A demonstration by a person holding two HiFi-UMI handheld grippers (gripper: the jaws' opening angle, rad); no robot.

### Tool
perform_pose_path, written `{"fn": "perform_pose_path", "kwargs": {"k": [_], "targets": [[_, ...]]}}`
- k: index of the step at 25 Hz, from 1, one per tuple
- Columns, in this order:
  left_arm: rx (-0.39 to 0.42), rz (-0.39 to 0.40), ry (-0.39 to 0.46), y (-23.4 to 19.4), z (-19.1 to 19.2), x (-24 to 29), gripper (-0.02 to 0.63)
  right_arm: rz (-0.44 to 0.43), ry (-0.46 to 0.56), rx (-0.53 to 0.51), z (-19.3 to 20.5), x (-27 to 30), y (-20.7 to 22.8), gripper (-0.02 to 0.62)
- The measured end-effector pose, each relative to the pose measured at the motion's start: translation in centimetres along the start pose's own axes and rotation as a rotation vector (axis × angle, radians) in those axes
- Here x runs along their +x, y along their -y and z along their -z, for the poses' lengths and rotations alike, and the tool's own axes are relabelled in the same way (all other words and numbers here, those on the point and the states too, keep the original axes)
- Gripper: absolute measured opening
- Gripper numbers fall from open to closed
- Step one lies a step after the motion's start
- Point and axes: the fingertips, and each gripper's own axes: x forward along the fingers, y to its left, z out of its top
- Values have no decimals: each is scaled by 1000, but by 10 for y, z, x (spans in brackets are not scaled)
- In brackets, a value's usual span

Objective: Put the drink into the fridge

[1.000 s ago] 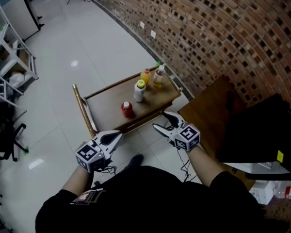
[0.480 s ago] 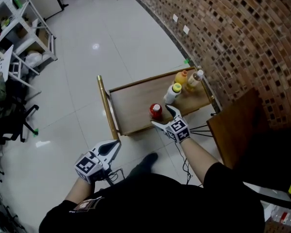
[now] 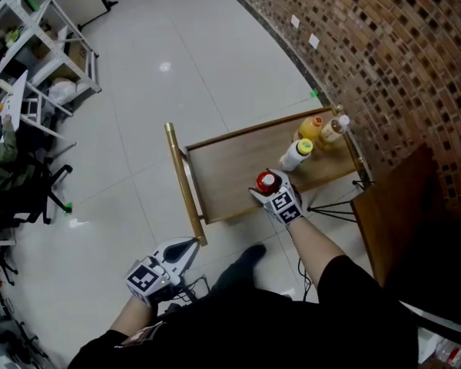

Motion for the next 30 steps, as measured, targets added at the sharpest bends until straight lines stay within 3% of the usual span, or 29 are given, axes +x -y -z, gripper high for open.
{"fn": "perform_pose_path", "kwargs": {"k": [5,9,16,26,30], "targets": [[18,22,-20,4,0,8,2,-1,7,54,-7,-8,2,359],[45,56,-17,22,-6,17,2,-12,37,32,-24,-35,-3,359],[124,157,-17,91,-27,45,2,15,35,-47,-43,-142,-13,359],[293,397,1,277,-77,83,2,126,65,45,-70,-380,-32,359],[373,544,-14,375,-90,112,2,237,65,73,-59,-496,-36,359]]}}
